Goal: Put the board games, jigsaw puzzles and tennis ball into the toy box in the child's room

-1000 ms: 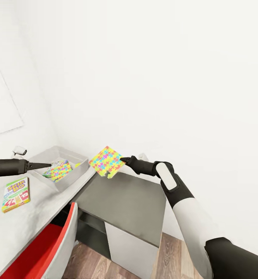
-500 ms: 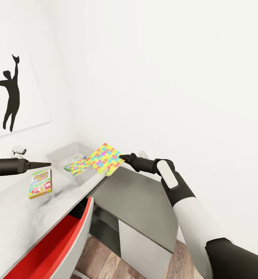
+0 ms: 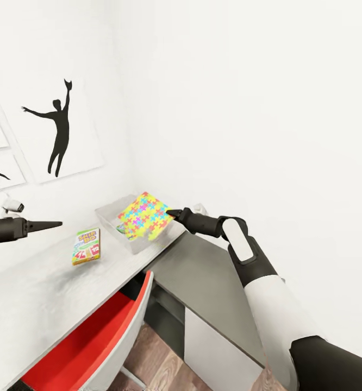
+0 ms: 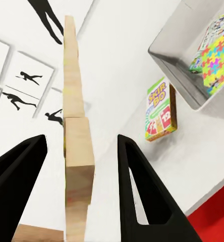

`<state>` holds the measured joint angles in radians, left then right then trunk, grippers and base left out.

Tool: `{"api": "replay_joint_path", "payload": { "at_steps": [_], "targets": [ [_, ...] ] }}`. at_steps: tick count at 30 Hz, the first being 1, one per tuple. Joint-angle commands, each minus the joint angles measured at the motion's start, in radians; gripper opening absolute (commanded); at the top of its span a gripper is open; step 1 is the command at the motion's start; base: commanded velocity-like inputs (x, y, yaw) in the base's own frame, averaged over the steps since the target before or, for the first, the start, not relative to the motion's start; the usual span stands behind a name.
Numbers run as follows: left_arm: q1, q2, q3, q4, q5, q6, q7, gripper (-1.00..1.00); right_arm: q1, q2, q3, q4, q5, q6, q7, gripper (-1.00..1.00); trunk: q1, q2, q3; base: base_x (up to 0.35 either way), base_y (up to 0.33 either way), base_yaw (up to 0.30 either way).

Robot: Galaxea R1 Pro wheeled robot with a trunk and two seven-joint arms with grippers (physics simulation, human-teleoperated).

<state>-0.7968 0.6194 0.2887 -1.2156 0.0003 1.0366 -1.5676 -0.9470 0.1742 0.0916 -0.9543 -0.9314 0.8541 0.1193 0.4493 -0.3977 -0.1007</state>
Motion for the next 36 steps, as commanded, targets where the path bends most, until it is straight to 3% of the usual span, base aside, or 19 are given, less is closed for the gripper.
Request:
{"api": "replay_joint_path", "payload": {
  "at_steps": [1, 12, 36],
  "targets": [
    [-0.001, 0.000, 0.006, 0.000, 0.000, 0.011, -0.003, 1.00, -0.001, 0.000, -0.001, -0.006, 0.008, 0.003, 0.007, -1.00, 0.001, -0.002, -0.002, 0.000, 0.000, 0.289],
    [-0.001, 0.000, 0.014, -0.001, 0.002, 0.011, -0.003, 1.00, -0.001, 0.000, -0.003, -0.018, 0.009, 0.003, 0.007, -1.00, 0.001, -0.002, -0.002, 0.097, 0.000, 0.248],
    [-0.001, -0.001, 0.015, 0.001, 0.000, 0.011, -0.003, 1.00, -0.001, 0.000, -0.015, -0.017, 0.012, -0.012, 0.006, -1.00, 0.001, -0.002, -0.002, 0.082, -0.011, 0.009]
  ]
}}
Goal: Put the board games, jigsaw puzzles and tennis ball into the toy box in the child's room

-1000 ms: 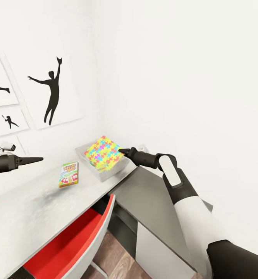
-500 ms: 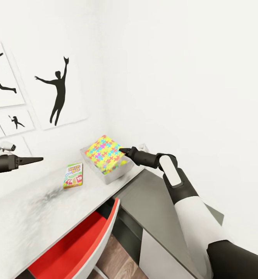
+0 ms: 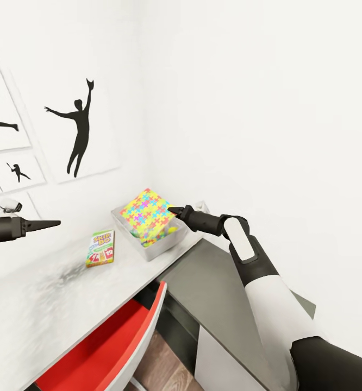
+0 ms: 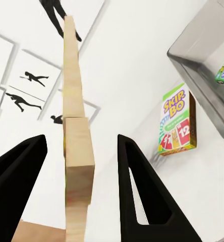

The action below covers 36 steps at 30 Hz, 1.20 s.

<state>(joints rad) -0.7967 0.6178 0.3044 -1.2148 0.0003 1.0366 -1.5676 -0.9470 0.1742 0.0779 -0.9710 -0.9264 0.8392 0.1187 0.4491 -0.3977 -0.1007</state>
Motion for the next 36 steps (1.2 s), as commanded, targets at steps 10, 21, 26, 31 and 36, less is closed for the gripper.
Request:
{"api": "replay_joint_path", "payload": {
  "at_steps": [10, 21, 26, 31, 36],
  "targets": [
    [-0.001, 0.000, 0.000, 0.000, 0.000, 0.011, -0.003, 1.00, -0.001, 0.000, -0.004, 0.000, 0.008, 0.002, 0.007, -1.00, 0.001, -0.002, -0.002, 0.043, -0.015, 0.000],
    [-0.001, 0.002, 0.000, 0.000, 0.000, 0.011, -0.003, 1.00, -0.001, 0.000, -0.006, 0.000, 0.008, 0.001, 0.007, -1.00, 0.001, -0.002, -0.002, 0.001, 0.000, 0.000],
    [-0.001, 0.002, 0.000, 0.000, 0.000, 0.011, -0.003, 1.00, -0.001, 0.000, -0.006, 0.000, 0.008, 0.001, 0.007, -1.00, 0.001, -0.002, -0.002, 0.000, 0.000, 0.000],
    [-0.001, 0.002, 0.001, 0.000, 0.000, 0.011, -0.003, 1.00, -0.001, 0.000, -0.006, 0.000, 0.009, 0.001, 0.007, -1.00, 0.001, -0.002, -0.001, 0.006, 0.004, 0.085],
    [-0.001, 0.001, 0.027, 0.000, 0.002, 0.011, -0.003, 1.00, -0.001, 0.000, -0.006, 0.000, 0.009, 0.001, 0.007, -1.00, 0.001, -0.002, 0.001, 0.040, 0.027, 0.226]
  ]
}}
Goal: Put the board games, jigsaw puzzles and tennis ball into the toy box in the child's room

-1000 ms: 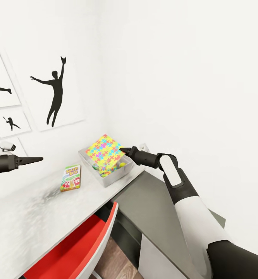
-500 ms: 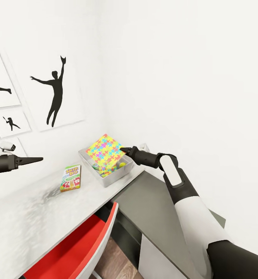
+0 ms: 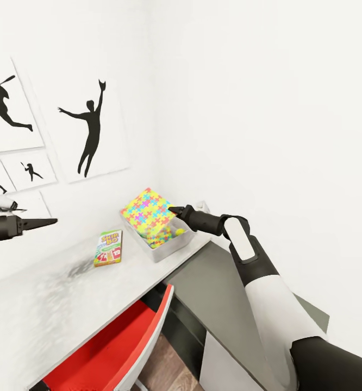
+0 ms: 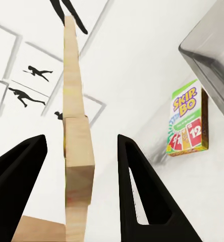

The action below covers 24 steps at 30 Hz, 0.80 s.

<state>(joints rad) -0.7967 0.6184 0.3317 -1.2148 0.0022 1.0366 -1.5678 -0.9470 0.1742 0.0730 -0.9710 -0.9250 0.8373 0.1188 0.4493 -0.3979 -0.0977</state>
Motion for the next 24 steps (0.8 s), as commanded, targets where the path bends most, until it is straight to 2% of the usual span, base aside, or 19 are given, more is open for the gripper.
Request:
{"api": "replay_joint_path", "payload": {
  "at_steps": [1, 4, 9, 15, 19, 24],
  "targets": [
    [-0.001, 0.000, 0.005, 0.000, 0.000, 0.011, -0.003, 1.00, -0.001, 0.000, -0.001, 0.000, 0.008, 0.003, 0.007, -1.00, 0.001, -0.002, -0.002, 0.013, 0.009, 0.252],
    [-0.001, 0.000, 0.021, 0.000, 0.001, 0.011, -0.003, 1.00, -0.001, 0.000, -0.001, 0.000, 0.008, 0.003, 0.007, -1.00, 0.001, -0.002, -0.001, 0.006, 0.004, 0.198],
    [-0.001, 0.000, 0.026, 0.000, 0.001, 0.011, -0.003, 1.00, -0.001, 0.000, -0.002, 0.000, 0.008, 0.002, 0.007, -1.00, 0.001, -0.002, -0.001, 0.022, 0.001, 0.052],
    [-0.001, 0.000, 0.027, 0.000, 0.000, 0.011, -0.003, 1.00, -0.001, 0.000, -0.002, 0.000, 0.007, 0.002, 0.007, -1.00, 0.001, -0.002, -0.001, 0.246, 0.000, 0.037],
    [-0.001, 0.000, 0.028, 0.000, 0.001, 0.011, -0.003, 1.00, -0.001, 0.000, -0.002, 0.000, 0.006, 0.000, 0.007, -1.00, 0.001, -0.002, 0.000, 0.257, 0.000, 0.197],
    [-0.001, 0.000, 0.029, 0.000, 0.001, 0.011, -0.003, 1.00, -0.001, 0.000, -0.001, 0.000, 0.005, -0.027, 0.005, -1.00, 0.001, -0.002, 0.002, 0.053, 0.000, 0.265]
  ]
}}
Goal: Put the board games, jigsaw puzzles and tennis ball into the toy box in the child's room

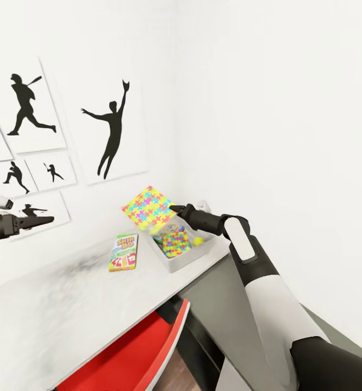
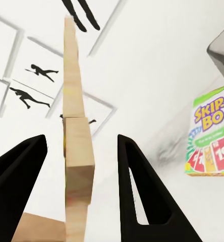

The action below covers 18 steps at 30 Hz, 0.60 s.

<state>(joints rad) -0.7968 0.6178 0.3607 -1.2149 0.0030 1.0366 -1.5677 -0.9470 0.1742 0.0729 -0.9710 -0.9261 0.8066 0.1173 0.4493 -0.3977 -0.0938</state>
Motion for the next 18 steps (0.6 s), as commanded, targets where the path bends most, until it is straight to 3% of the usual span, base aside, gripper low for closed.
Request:
{"api": "replay_joint_path", "payload": {
  "at_steps": [1, 13, 18],
  "targets": [
    [-0.001, 0.000, 0.000, 0.000, 0.000, 0.011, -0.003, 1.00, -0.001, 0.000, -0.001, 0.000, 0.006, 0.002, 0.006, -1.00, 0.001, -0.002, -0.002, 0.014, 0.000, 0.275],
    [-0.001, 0.000, 0.000, 0.000, 0.000, 0.011, -0.003, 1.00, -0.001, 0.000, -0.001, 0.000, 0.007, -0.003, 0.004, -1.00, 0.001, -0.002, 0.002, 0.002, 0.000, 0.275],
    [-0.001, 0.000, 0.000, 0.000, 0.000, 0.011, -0.003, 1.00, -0.001, 0.000, -0.001, 0.000, 0.007, -0.003, 0.004, -1.00, 0.001, -0.002, 0.002, -0.007, 0.000, 0.106]
  ]
}}
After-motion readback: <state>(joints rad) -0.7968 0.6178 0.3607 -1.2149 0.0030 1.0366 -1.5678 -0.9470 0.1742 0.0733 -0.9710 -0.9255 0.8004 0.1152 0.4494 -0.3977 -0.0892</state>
